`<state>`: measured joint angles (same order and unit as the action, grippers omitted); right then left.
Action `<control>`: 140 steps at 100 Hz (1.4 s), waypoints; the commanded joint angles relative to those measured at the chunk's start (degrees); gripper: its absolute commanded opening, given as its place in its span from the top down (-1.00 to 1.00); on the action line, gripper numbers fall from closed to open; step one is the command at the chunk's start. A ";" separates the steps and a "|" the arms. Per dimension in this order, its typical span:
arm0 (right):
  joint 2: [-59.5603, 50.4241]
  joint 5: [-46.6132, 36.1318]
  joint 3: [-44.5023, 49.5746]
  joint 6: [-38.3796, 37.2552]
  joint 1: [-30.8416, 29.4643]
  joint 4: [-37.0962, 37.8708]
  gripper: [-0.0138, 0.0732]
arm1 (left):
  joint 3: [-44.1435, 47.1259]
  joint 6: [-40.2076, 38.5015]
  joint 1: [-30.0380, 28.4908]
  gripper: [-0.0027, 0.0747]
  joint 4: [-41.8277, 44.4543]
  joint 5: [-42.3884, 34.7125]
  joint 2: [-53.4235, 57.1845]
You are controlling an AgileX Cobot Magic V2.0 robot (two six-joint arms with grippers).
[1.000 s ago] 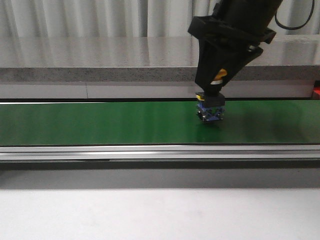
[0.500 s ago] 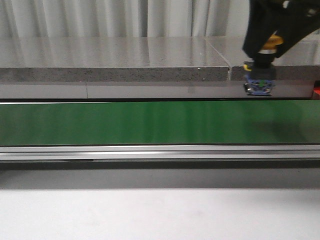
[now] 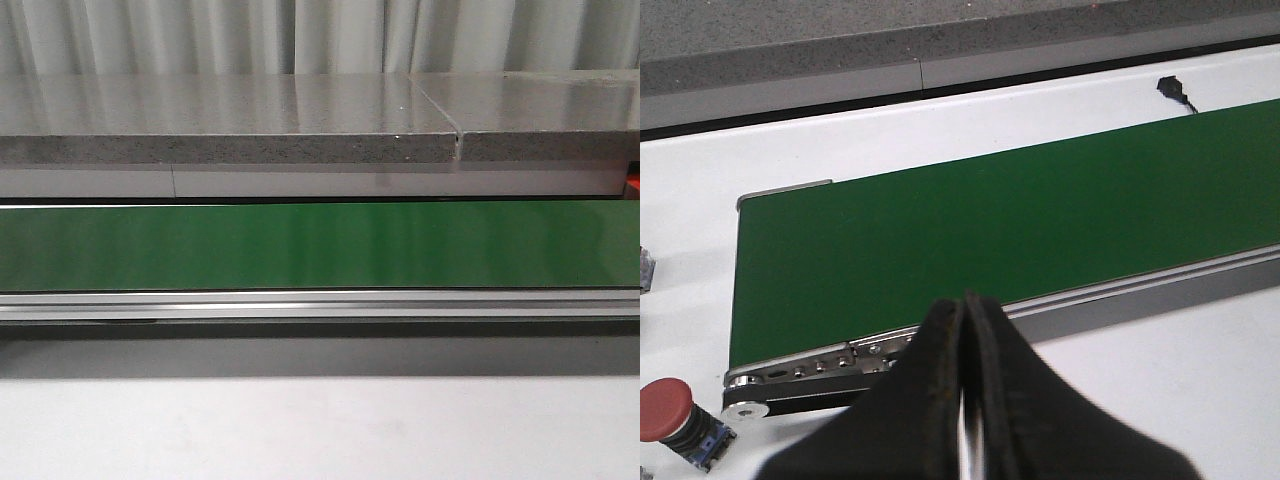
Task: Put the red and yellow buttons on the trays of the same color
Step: 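Grasp the yellow button on the belt with the right gripper, lift, then lower the yellow button into the yellow tray and open the right gripper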
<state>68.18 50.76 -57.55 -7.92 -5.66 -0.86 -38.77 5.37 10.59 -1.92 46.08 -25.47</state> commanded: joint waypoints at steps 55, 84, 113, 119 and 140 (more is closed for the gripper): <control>-1.76 -13.88 8.24 -10.00 -25.87 0.86 0.27 | -1.53 -0.49 0.45 0.99 -0.73 -4.07 -0.29; 6.72 -18.66 8.47 -10.95 -26.77 0.86 0.27 | -1.53 -0.49 0.45 0.99 -0.73 -4.07 -0.29; 14.51 -21.41 8.47 -12.00 -26.77 0.01 0.27 | -1.53 -0.49 0.45 0.99 -0.73 -4.07 -0.29; 15.51 -22.31 8.47 -12.00 -26.77 -0.05 0.27 | -1.53 -0.49 0.45 0.99 -0.73 -4.07 -0.29; 17.33 -22.85 8.47 -12.00 -26.77 -0.77 0.20 | -1.53 -0.49 0.45 0.99 -0.73 -4.07 -0.29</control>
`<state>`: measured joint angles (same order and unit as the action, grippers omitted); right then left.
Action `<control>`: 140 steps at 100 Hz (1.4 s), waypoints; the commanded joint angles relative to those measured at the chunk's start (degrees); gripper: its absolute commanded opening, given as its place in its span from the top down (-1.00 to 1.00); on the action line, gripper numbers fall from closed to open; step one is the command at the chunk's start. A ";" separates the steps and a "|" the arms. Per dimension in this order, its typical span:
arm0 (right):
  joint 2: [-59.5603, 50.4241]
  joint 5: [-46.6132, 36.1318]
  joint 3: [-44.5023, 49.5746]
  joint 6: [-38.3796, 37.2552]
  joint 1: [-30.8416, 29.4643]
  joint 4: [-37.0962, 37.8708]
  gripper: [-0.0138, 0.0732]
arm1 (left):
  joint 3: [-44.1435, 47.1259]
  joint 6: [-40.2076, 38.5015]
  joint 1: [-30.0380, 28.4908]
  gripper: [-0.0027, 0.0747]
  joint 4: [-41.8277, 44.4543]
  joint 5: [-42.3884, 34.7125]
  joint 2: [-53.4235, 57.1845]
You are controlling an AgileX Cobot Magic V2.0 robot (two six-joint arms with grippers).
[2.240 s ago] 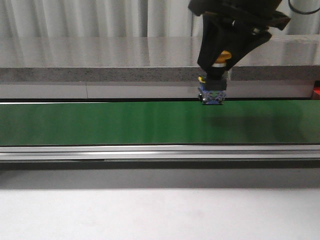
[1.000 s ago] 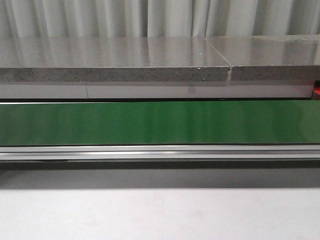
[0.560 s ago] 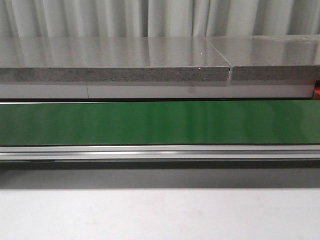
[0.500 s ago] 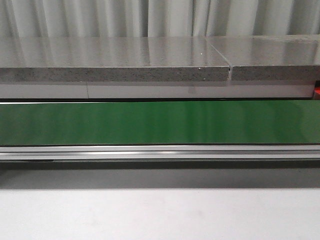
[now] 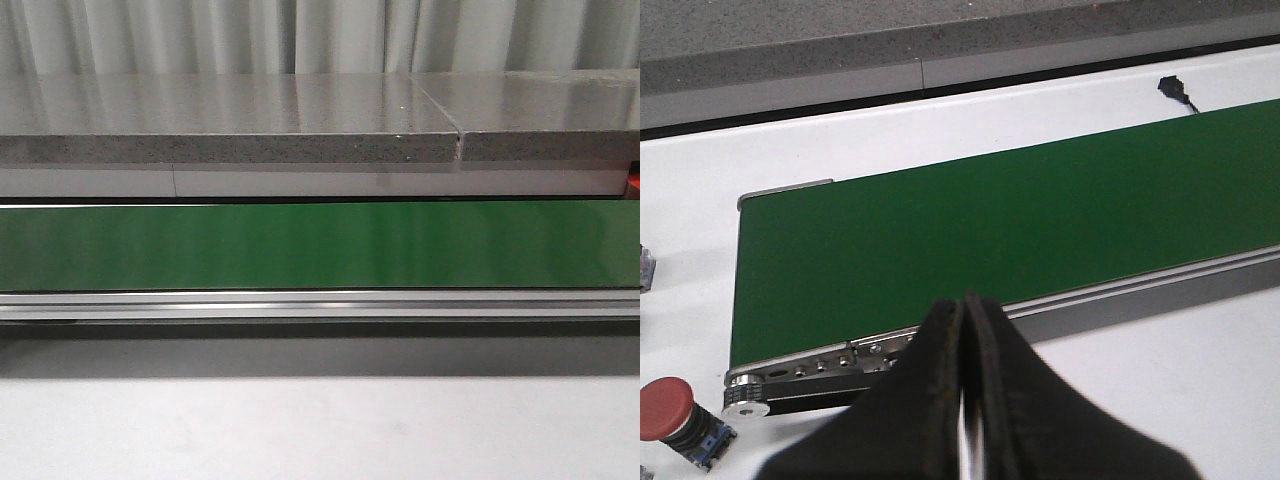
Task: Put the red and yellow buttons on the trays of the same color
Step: 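Lower the yellow button into the yellow tray and open the right gripper, then raise the right gripper and move it back over the belt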
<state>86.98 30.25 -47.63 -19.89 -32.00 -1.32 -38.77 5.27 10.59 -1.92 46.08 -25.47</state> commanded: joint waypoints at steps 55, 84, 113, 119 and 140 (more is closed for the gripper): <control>-2.44 -1.99 -1.45 -0.04 -0.43 -0.97 -0.44 | -1.53 -0.39 0.45 0.99 -0.73 -4.07 -0.29; -9.95 0.25 -1.45 0.83 -0.18 -0.97 -0.44 | -1.53 -0.39 0.45 0.99 -0.73 -4.07 -0.29; -17.73 2.69 -1.45 5.54 6.83 -0.92 -0.44 | -1.53 -0.39 0.45 0.99 -0.73 -4.07 -0.29; -18.46 2.90 -1.45 6.99 10.50 -0.92 -0.44 | -1.53 -0.39 0.45 0.99 -0.73 -4.07 -0.29; -18.82 4.17 -1.45 9.26 22.69 0.48 0.00 | -1.53 -0.39 0.45 0.99 -0.73 -4.07 -0.29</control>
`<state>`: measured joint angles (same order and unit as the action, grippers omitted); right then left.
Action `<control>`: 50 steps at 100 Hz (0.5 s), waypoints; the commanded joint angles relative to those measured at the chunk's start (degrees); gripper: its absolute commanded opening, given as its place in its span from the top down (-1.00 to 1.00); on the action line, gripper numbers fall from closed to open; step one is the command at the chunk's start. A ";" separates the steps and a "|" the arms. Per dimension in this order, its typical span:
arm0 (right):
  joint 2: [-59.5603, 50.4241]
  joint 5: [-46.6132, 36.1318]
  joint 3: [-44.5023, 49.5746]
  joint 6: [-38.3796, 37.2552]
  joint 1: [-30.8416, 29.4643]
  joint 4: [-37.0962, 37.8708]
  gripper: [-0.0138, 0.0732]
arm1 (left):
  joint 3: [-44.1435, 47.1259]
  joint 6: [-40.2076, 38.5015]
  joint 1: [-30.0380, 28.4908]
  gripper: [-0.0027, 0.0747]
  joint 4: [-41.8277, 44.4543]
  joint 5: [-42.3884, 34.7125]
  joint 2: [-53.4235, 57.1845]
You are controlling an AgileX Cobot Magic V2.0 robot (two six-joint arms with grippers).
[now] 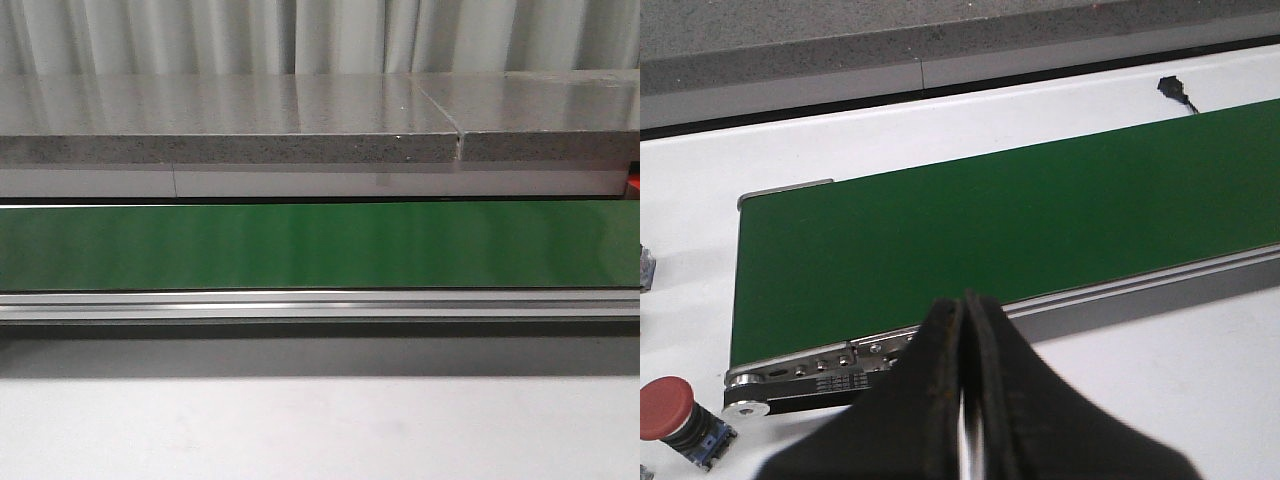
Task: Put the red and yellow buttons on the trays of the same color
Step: 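Raise the right gripper and move it back over the belt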
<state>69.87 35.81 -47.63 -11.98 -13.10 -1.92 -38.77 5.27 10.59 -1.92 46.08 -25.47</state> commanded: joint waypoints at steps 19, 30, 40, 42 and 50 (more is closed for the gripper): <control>-1.71 -1.29 -1.45 1.48 13.92 3.63 0.83 | -1.53 -0.39 0.45 0.99 -0.73 -4.07 -0.29; -2.04 -1.29 -1.45 1.54 18.95 4.84 0.84 | -1.53 -0.39 0.45 0.99 -0.73 -4.07 -0.29; -3.45 -1.29 -1.45 1.59 23.18 5.86 0.84 | -1.53 -0.39 0.45 0.99 -0.73 -4.07 -0.29; -3.68 -1.35 -1.45 1.65 23.96 6.09 0.84 | -1.53 -0.39 0.45 0.99 -0.73 -4.07 -0.29; -5.86 -1.56 -1.45 1.94 26.56 6.61 0.84 | -1.53 -0.39 0.45 0.99 -0.73 -4.07 -0.29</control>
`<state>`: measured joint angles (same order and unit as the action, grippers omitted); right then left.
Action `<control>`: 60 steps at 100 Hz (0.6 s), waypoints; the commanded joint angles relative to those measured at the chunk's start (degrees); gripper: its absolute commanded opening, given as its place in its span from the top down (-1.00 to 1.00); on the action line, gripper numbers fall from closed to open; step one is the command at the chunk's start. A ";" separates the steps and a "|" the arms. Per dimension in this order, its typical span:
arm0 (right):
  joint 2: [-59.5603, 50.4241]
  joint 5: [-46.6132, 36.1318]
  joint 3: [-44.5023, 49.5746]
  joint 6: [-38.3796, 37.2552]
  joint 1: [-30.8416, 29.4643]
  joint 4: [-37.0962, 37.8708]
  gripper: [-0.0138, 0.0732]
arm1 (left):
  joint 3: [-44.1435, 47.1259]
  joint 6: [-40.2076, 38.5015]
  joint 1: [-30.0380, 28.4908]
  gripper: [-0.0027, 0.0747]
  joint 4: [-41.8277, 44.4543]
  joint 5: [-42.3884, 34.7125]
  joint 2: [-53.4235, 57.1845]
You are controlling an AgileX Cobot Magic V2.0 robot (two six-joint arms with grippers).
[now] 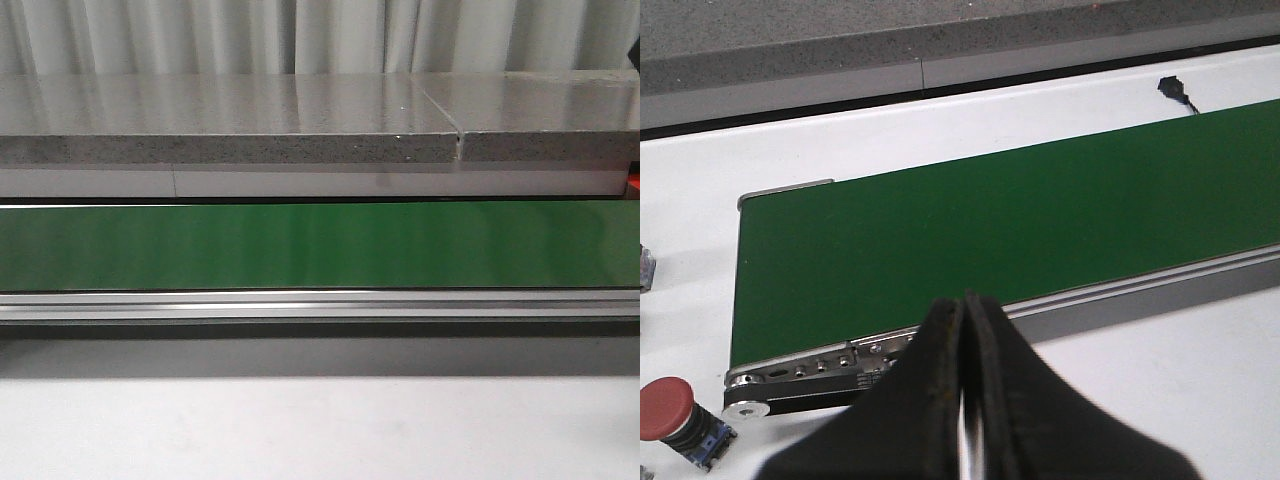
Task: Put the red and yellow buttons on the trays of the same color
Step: 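Raise the right gripper and move it back over the belt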
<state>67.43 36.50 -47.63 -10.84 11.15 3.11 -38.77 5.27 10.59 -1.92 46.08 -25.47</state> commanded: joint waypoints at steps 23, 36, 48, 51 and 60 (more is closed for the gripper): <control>-12.15 -1.38 -1.45 2.77 6.52 1.62 0.84 | -1.53 -0.39 0.45 0.99 -0.73 -4.07 -0.29; -17.79 -1.13 -1.45 3.11 6.74 1.62 0.84 | -1.53 -0.39 0.45 0.99 -0.73 -4.07 -0.29; -22.81 -0.85 -1.24 3.16 6.74 1.62 0.84 | -1.53 -0.39 0.45 0.99 -0.73 -4.18 -0.29; -24.26 -0.74 -1.16 3.16 6.74 1.62 0.84 | -1.53 -0.39 0.45 0.99 -0.73 -4.26 -0.29; -27.74 -0.61 -0.16 3.16 6.74 1.62 0.84 | -1.53 -0.39 0.45 0.99 -0.73 -4.26 -0.29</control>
<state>42.73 38.64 -47.14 -8.32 17.65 3.96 -38.77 5.27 10.59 -1.92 46.08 -25.47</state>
